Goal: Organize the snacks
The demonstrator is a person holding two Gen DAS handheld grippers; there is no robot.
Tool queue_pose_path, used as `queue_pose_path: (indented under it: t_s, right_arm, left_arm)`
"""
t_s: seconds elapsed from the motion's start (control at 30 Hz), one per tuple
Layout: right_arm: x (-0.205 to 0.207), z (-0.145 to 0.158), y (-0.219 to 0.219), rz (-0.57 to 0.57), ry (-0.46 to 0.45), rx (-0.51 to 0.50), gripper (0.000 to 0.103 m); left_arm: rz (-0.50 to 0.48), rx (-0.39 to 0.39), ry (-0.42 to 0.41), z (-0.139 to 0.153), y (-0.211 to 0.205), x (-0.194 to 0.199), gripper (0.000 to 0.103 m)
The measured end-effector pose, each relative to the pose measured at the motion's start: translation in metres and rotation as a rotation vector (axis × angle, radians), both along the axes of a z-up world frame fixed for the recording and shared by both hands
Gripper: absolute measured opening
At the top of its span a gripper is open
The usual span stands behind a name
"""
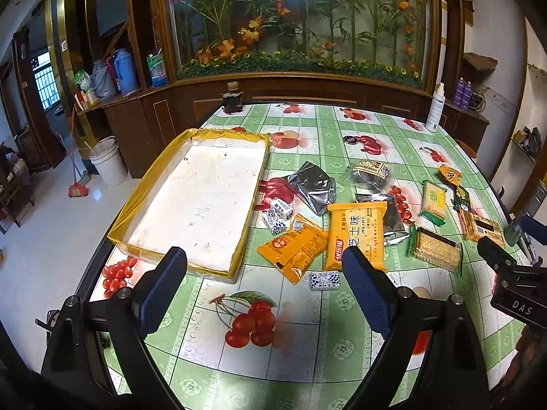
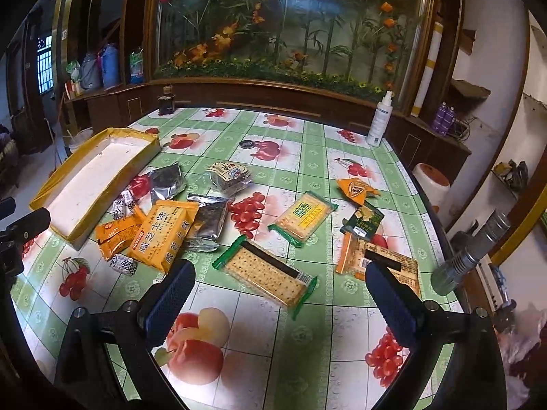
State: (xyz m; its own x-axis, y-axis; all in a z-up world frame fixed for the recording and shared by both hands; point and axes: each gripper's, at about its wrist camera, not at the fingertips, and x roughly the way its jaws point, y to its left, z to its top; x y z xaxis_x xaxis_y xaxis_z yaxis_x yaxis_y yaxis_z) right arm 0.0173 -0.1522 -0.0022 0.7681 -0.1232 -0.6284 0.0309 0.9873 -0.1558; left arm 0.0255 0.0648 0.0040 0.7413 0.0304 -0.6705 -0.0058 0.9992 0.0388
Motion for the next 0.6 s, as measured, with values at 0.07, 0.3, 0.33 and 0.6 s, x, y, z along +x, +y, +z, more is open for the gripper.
queue_pose_path:
  t_s: [0.07, 0.3, 0.33, 0.6]
  right_arm:
    - [0.001, 0.000, 0.000, -0.006, 0.000, -0.013, 0.101]
    - [0.000, -0.002, -0.001, -0.013, 0.010, -0.013, 0.101]
    - [0.000, -0.002, -0.001, -0.014, 0.011, -0.013, 0.101]
    - [-0.002, -0.002, -0.001, -0.027, 0.004, -0.031, 0.101]
  left_arm:
    - [0.000, 0.002, 0.001, 0.000, -0.002, 0.000, 0.093]
    - [-0.010, 0.008, 0.014, -0.003, -0.006, -0.001, 0.093]
    - [-0.012, 0.011, 0.015, -0.003, -0.006, -0.002, 0.093]
    - [-0.027, 0.014, 0.030, -0.006, -0.013, -0.002, 0.093]
